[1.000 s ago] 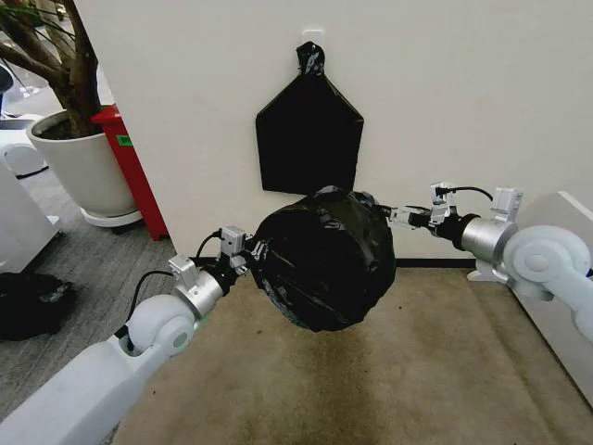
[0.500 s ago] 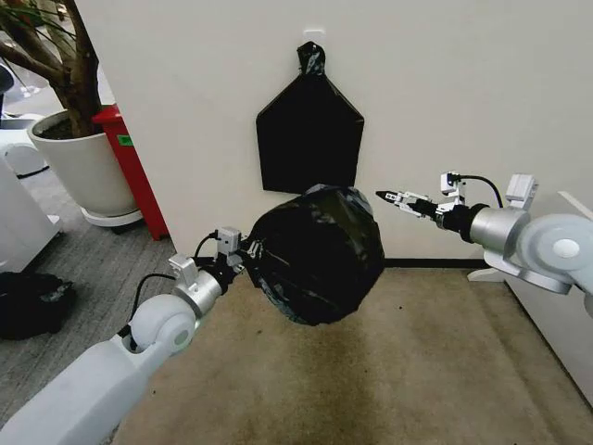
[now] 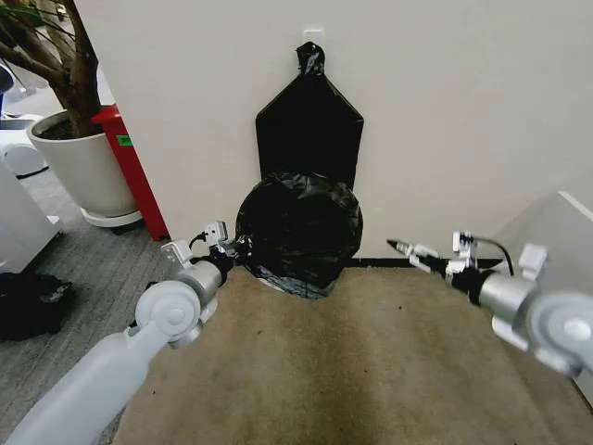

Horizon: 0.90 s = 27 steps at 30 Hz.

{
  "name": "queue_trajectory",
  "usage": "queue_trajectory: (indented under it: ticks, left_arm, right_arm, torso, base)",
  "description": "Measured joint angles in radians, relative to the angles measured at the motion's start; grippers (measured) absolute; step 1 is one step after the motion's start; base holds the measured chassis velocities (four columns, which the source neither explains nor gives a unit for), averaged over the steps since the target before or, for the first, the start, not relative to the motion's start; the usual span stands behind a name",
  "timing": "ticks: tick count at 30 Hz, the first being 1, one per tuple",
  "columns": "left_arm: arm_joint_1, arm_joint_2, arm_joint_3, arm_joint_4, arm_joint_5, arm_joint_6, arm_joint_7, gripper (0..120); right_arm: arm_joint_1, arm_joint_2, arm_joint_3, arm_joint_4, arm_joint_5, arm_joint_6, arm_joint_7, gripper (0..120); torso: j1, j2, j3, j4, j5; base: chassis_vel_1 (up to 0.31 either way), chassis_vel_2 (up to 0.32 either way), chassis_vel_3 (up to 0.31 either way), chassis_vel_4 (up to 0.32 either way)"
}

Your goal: Place the garbage bag over the trash bin.

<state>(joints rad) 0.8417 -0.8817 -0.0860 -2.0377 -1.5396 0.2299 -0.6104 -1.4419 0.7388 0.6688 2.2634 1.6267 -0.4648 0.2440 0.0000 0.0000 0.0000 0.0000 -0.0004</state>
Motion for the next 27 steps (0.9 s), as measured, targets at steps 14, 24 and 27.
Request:
queue_trajectory:
  ticks: [14,24,27]
  left_arm:
    - [-0.073,-0.054,0.012,0.011,-0.329,-0.063,-0.240,0]
    - [-0.080,-0.062,0.015,0.013,-0.375,-0.075,-0.254,0]
    - [-0.077,-0.064,0.015,0.012,-0.379,-0.075,-0.255,0]
  right_arm:
    - [0.128,0.236,-0.200,0.244,0.279,0.271,0.661,100]
    - [0.067,0.325,-0.226,0.242,0.248,0.293,0.476,100]
    - [0.069,0.334,-0.231,0.241,0.241,0.309,0.440,100]
  torso:
    - [0.000,0.000,0.000,0.0004,0.0004]
    - [0.000,0.000,0.000,0.0000,0.0002]
    - [0.000,0.000,0.000,0.0000,0.0003]
  base:
    - [0.000,0.000,0.000,0.000]
    - [0.000,0.000,0.000,0.000]
    - [0.000,0.000,0.000,0.000]
